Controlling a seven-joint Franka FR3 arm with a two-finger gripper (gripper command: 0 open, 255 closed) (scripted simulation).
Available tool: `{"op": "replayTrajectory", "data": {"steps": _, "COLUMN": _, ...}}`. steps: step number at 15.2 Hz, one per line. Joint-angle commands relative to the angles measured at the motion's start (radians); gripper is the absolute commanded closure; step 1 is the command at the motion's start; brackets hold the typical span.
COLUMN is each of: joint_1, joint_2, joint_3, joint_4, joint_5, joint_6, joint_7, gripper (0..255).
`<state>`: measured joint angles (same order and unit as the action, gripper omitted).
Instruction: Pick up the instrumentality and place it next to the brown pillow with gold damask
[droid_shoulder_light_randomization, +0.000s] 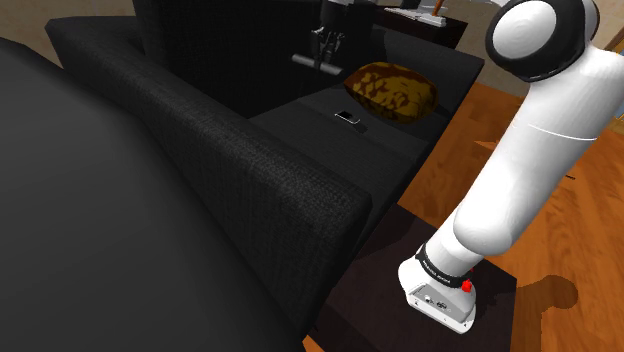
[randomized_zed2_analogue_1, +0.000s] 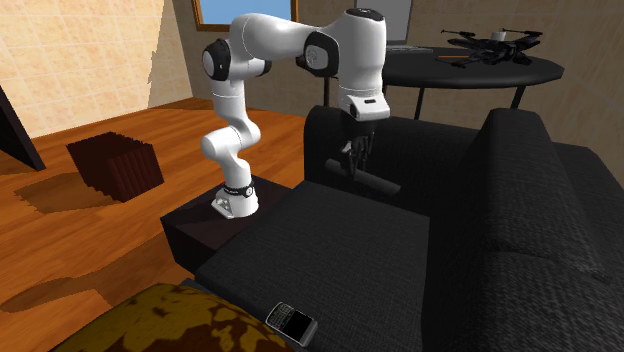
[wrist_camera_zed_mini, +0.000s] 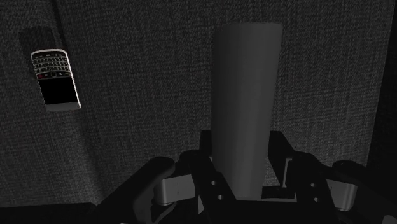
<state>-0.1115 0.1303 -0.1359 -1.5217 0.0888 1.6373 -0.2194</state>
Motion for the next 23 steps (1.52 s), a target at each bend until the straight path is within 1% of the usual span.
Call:
{"op": "replayTrajectory", "data": {"steps": 1, "joint_1": -0.017, "joint_2": -0.05, "joint_3": -0.015, "joint_4": -0.061, "joint_5": -0.006, "joint_6": 0.01, "joint_7": -0.033, "gripper": 255}}
{"op": "replayTrajectory", "data": {"steps": 6, "joint_1": -0.066, "joint_2": -0.147, "joint_3": -0.06, "joint_4": -0.178, "joint_5": -0.023, "joint_6": 0.024, "joint_7": -0.127, "gripper": 255}}
{"op": "replayTrajectory", "data": {"steps": 12, "joint_1": -0.125, "joint_2": -0.234, "joint_3": -0.124, "joint_4": -0.273, "joint_5": -0.049, "joint_6": 0.027, "joint_7": -0.247, "gripper": 255}}
{"op": "replayTrajectory", "data": {"steps": 17, "joint_1": -0.176, "joint_2": -0.281, "joint_3": -0.185, "joint_4": -0.318, "joint_5": -0.074, "joint_6": 0.023, "joint_7": -0.353, "gripper": 255}}
{"op": "replayTrajectory", "data": {"steps": 23, "joint_1": -0.236, "joint_2": -0.304, "joint_3": -0.266, "joint_4": -0.334, "joint_5": -0.1, "joint_6": 0.013, "joint_7": -0.489, "gripper": 255}}
